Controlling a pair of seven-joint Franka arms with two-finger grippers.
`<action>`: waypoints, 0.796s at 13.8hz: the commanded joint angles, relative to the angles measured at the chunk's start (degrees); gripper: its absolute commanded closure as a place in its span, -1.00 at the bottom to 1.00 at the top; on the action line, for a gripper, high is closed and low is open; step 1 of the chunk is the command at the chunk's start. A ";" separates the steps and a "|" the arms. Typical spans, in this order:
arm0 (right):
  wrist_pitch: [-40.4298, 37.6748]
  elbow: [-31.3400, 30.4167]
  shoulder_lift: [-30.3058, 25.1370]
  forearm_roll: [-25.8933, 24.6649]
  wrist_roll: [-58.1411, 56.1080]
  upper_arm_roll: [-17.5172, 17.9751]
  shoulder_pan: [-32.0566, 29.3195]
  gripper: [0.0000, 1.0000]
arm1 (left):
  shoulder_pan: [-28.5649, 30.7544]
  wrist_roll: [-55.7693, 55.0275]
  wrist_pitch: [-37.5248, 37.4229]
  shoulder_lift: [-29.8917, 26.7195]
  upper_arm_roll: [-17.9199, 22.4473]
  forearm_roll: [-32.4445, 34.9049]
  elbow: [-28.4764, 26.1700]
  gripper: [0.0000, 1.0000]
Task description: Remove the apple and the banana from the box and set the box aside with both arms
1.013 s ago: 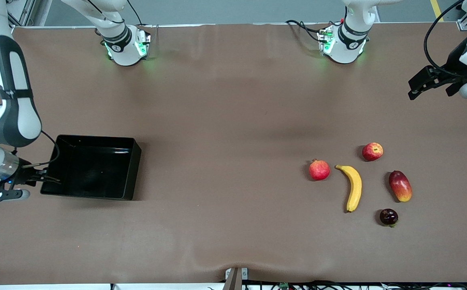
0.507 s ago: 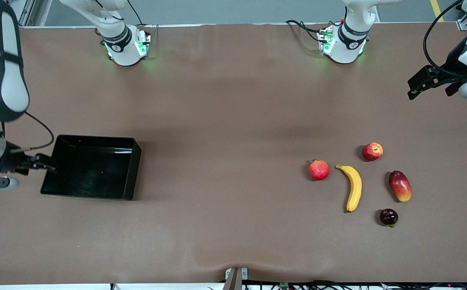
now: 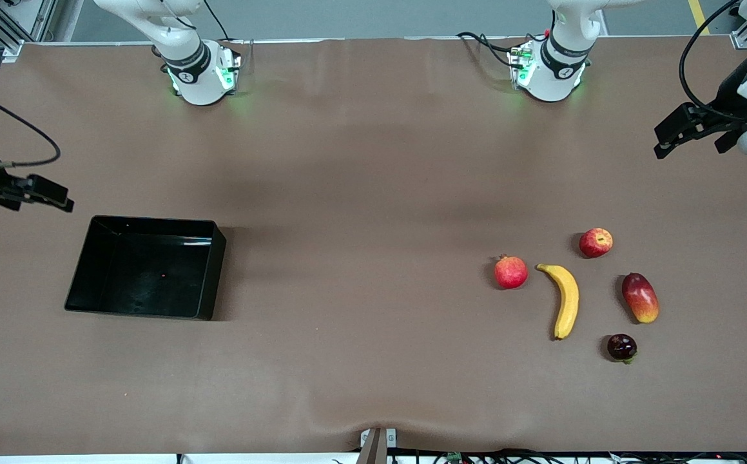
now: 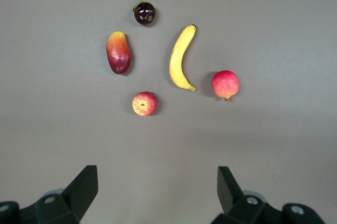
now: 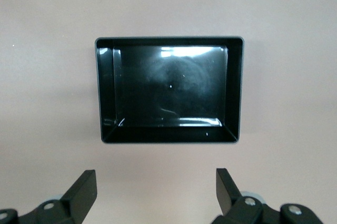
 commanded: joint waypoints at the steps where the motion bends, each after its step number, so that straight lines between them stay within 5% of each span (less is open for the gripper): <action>1: -3.22 -1.07 -3.48 0.45 3.09 -1.81 1.68 -1.00 | 0.15 0.14 -0.44 -0.18 -0.16 -1.19 0.56 -1.00; 11: -7.37 2.89 -4.98 0.10 5.48 0.83 -0.52 -1.00 | 0.50 0.76 -1.58 -0.53 -0.16 -1.10 1.08 -1.00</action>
